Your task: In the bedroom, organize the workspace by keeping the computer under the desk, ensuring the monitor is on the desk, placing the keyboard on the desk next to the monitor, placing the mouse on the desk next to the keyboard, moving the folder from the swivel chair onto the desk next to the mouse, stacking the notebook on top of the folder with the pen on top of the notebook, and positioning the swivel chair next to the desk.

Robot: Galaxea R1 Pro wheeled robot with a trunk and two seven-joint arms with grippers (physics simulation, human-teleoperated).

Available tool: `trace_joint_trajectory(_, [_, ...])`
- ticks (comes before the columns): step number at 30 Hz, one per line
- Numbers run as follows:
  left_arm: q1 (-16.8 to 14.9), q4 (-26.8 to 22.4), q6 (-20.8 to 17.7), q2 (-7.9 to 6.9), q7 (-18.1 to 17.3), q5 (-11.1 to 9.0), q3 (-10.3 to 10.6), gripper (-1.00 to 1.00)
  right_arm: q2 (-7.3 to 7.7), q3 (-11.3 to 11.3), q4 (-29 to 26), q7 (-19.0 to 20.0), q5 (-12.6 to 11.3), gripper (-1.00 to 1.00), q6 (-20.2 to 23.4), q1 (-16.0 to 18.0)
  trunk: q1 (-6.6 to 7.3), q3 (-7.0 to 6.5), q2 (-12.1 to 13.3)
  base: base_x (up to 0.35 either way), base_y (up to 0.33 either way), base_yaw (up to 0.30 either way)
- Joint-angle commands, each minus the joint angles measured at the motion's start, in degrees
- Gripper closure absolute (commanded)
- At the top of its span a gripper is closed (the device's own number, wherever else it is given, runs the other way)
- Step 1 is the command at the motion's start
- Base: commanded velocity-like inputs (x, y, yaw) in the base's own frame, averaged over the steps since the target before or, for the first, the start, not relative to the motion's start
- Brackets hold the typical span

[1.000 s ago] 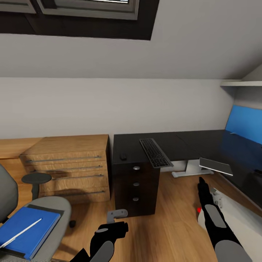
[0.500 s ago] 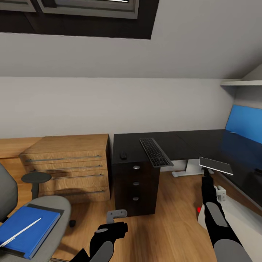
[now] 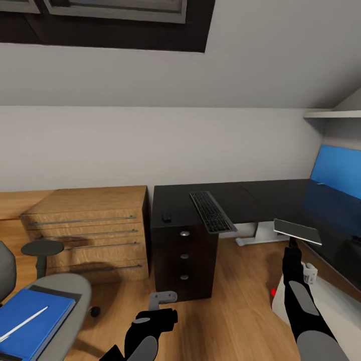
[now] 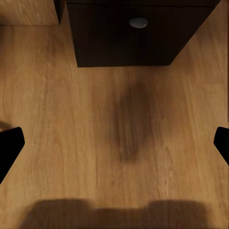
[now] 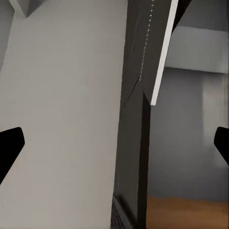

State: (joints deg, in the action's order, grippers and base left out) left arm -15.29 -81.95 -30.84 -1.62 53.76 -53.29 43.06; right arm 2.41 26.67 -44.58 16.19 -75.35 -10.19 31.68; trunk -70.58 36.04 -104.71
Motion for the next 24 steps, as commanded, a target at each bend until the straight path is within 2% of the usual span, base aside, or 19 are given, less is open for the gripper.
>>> trace_joint_trajectory(1, [-0.1,-0.1,-0.2,-0.04,0.4,-0.3,0.2,-1.00,0.02,0.0,0.2,0.4,-0.7,-1.00,-0.1,0.0,0.00,0.06,0.0,0.084,-0.054,0.000])
trace_joint_trajectory(16, [-0.1,-0.1,-0.3,0.14,0.4,-0.4,0.6,-1.00,0.11,0.2,0.8,0.3,-0.9,-1.00,0.0,0.0,0.00,0.06,0.0,0.086,-0.017,0.000])
trace_joint_trajectory(24, [-0.1,-0.1,-0.3,0.19,0.4,-0.4,1.6,-1.00,0.52,0.2,1.1,-2.7,-0.9,-1.00,0.0,0.0,0.00,0.06,0.0,0.115,-0.103,0.000])
